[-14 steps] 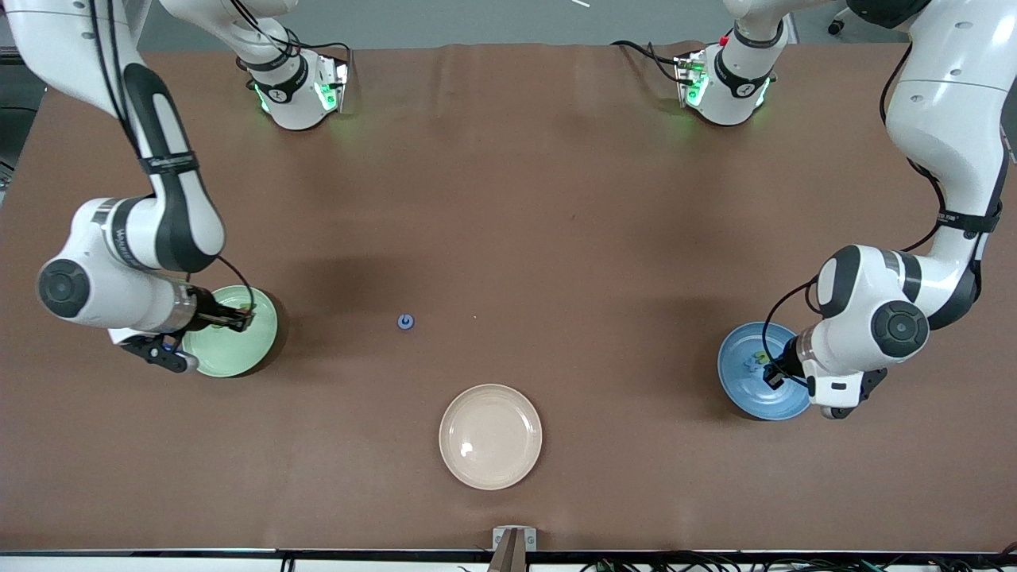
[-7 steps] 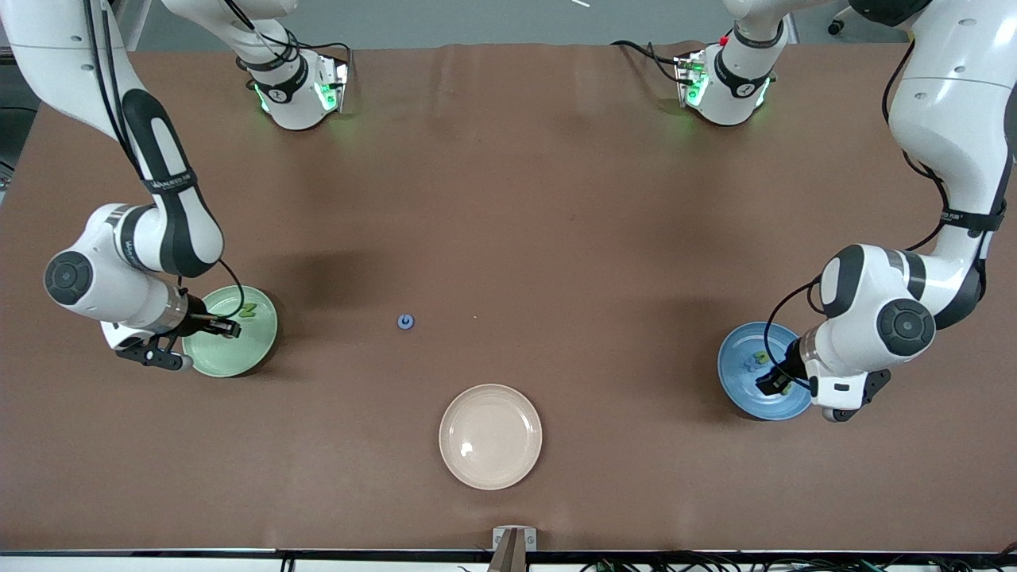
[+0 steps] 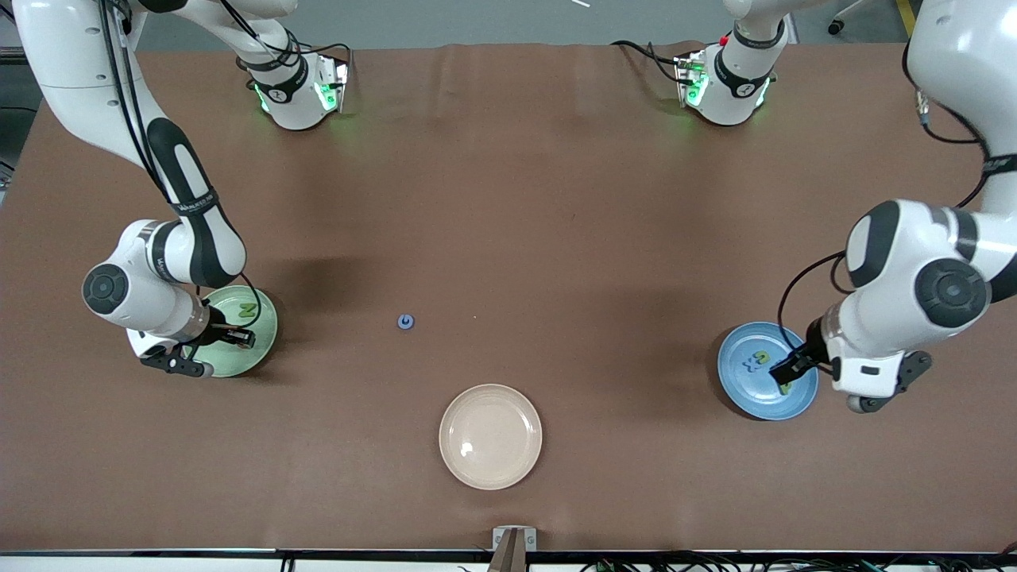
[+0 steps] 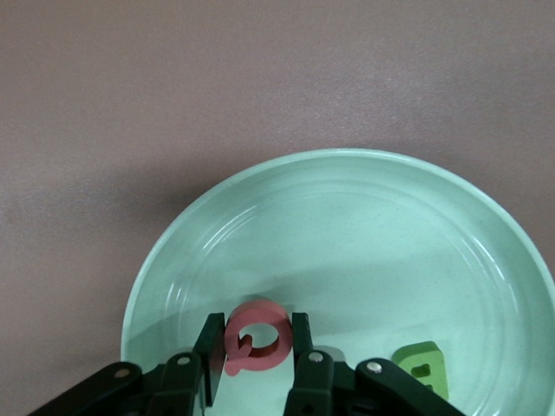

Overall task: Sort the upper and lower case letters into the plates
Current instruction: 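Release the d with the left gripper while the right gripper releases the Q, then grasp the blue G with the right gripper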

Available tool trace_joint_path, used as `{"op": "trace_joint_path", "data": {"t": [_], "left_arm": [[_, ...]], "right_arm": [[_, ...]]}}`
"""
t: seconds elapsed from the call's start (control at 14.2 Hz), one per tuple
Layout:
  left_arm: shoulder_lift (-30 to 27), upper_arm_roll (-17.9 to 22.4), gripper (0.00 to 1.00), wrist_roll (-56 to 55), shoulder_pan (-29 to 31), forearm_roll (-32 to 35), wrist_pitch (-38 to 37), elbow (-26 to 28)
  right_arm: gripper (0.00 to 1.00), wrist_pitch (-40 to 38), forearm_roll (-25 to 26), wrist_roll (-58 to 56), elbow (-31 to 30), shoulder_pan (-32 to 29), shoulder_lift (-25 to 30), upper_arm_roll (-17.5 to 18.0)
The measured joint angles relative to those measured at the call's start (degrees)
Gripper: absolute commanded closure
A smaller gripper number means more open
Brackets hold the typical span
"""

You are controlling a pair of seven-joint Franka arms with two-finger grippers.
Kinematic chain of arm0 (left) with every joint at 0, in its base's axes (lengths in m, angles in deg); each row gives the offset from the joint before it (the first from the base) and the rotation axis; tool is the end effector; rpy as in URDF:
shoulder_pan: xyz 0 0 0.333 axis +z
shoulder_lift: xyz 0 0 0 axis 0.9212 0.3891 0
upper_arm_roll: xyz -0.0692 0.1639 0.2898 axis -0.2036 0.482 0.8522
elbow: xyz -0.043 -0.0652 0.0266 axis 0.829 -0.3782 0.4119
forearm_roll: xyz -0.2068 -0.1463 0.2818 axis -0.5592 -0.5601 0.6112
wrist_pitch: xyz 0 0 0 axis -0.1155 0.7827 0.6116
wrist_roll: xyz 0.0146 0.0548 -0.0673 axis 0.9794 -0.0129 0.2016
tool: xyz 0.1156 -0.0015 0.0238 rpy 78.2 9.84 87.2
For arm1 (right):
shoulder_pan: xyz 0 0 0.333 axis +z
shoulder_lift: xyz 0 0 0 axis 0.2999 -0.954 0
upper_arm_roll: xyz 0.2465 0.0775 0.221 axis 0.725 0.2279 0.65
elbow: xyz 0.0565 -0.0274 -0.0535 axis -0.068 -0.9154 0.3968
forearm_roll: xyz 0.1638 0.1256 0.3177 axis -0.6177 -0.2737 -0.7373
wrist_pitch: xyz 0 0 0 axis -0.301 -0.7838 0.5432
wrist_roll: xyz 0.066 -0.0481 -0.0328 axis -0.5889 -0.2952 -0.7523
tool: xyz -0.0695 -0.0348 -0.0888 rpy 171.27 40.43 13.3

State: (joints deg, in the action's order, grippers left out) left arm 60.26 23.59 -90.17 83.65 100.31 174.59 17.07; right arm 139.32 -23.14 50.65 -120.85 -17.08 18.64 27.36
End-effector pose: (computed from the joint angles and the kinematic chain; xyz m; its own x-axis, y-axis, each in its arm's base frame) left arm 0.6806 -0.0576 0.4195 0.8338 0.5511 0.0332 0.5520 -0.8312 -0.0666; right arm 0.6154 -0.0379 0.2155 0.9746 -0.2218 -0.0308 -0.2225 -0.9748 -0.0191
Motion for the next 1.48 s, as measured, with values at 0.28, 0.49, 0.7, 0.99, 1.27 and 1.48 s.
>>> {"op": "trace_joint_path", "data": {"t": [0.28, 0.49, 0.7, 0.99, 1.27, 1.48], "left_arm": [[-3.48, -0.18, 0.00, 10.73, 0.24, 0.00, -14.55, -7.38], [-8.11, -0.17, 0.00, 23.55, 1.67, -1.18, -17.82, -8.93], [-13.60, 0.33, 0.00, 32.25, 3.47, -6.65, -21.94, -9.00], [-20.95, 7.99, 0.00, 42.25, -1.06, -11.26, -27.74, -8.13], [-26.25, 21.60, 0.00, 44.92, -12.05, -15.71, -30.02, -4.19], [-29.60, 22.49, 0.00, 44.95, -12.51, -17.08, -29.67, -0.31]], "right_arm": [[0.57, -0.04, 0.00, 0.00, 0.00, 0.18, -0.01, 0.12], [0.00, -0.13, 0.00, 0.00, 0.00, 0.30, -0.03, 0.17], [0.00, -2.08, 0.00, 0.00, 0.45, 0.68, 0.55, 0.22], [0.00, -8.43, 0.00, -0.16, 2.06, 3.51, 4.88, 0.54], [0.00, -11.04, 0.00, 0.13, 2.13, 10.94, 6.58, 0.83], [0.00, -12.05, -0.03, 8.22, 1.99, 17.02, 6.50, 0.93]]}}
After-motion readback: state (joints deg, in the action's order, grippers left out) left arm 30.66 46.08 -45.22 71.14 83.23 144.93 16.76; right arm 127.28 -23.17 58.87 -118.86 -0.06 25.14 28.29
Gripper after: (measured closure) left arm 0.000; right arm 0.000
